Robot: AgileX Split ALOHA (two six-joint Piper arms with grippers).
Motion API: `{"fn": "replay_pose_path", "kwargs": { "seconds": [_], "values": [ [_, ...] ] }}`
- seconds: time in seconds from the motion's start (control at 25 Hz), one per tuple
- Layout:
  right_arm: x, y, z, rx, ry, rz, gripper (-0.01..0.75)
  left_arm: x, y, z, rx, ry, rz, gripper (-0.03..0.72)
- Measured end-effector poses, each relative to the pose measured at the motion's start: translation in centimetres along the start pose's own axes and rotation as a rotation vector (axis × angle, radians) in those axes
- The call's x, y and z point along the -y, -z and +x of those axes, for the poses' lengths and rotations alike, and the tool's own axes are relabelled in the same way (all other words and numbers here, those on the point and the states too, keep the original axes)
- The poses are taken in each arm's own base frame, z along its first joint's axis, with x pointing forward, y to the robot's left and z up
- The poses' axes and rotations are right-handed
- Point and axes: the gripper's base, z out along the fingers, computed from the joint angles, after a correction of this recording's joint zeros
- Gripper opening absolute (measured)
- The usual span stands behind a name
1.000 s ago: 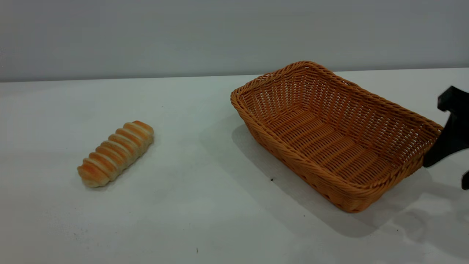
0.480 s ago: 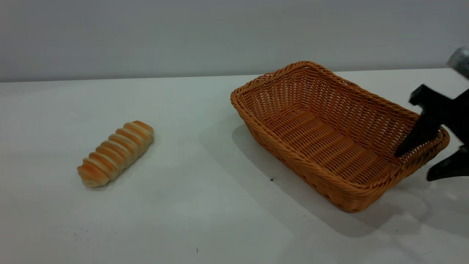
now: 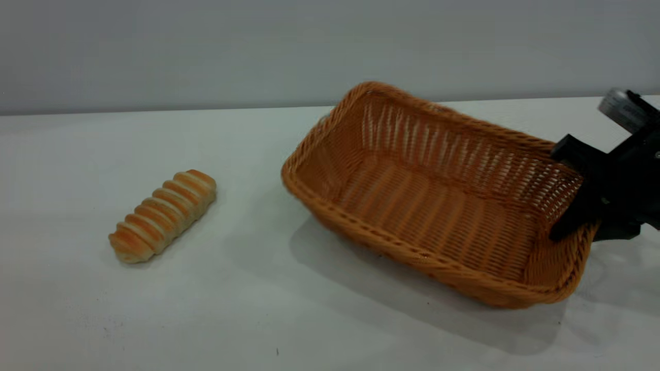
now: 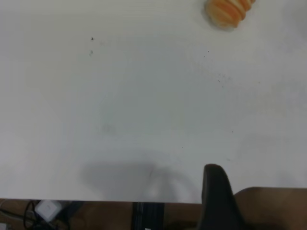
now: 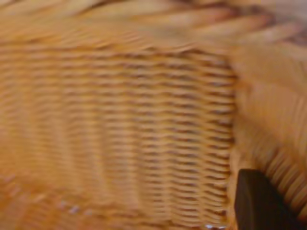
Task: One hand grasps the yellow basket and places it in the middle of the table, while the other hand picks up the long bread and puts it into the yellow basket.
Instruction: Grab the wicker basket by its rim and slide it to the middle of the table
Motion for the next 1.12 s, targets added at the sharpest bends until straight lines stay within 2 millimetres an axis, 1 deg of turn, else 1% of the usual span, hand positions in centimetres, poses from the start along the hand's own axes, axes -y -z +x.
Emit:
{"fn": "replay_pose_path", "kwargs": {
  "seconds": [0.12, 0.16, 0.28, 0.44, 0.6, 0.76, 0.88, 1.0, 1.04, 1.12],
  "values": [
    [-1.1, 0.3, -1.2, 0.018, 0.044, -0.031, 0.094, 0.0, 0.0, 0.1, -0.012, 0.0, -0.001, 0.489],
    [-1.7, 0.5, -1.7, 0.017, 0.063, -0.052, 0.094, 0.0, 0.0, 0.1, -0.016, 0.0, -0.001, 0.489],
    [-3.8, 0.8, -2.2, -0.013, 0.16, -0.082, 0.094, 0.0, 0.0, 0.2, -0.022, 0.0, -0.002, 0.489],
    [-7.1, 0.5, -1.4, -0.066, 0.316, -0.057, 0.094, 0.0, 0.0, 0.2, -0.027, 0.0, -0.002, 0.489],
    [-9.7, -0.4, -0.9, -0.133, 0.42, -0.021, 0.094, 0.0, 0.0, 0.3, -0.031, 0.0, -0.002, 0.489],
    [-11.4, -2.0, -0.7, -0.17, 0.471, -0.013, 0.094, 0.0, 0.0, 0.3, -0.038, 0.0, -0.003, 0.489],
    [-12.6, -2.7, -0.6, -0.175, 0.486, -0.024, 0.098, 0.0, 0.0, 0.4, -0.042, 0.0, -0.003, 0.489],
    [-13.0, -2.8, -0.5, -0.18, 0.482, -0.032, 0.14, 0.0, 0.0, 0.4, -0.045, 0.0, -0.003, 0.489],
    [-13.1, -2.7, -0.6, -0.182, 0.48, -0.032, 0.174, 0.0, 0.0, 0.4, -0.048, 0.0, -0.003, 0.489],
    [-12.9, -2.6, -0.7, -0.187, 0.474, -0.028, 0.265, 0.0, 0.0, 0.5, -0.052, 0.0, -0.004, 0.489]
  ]
}}
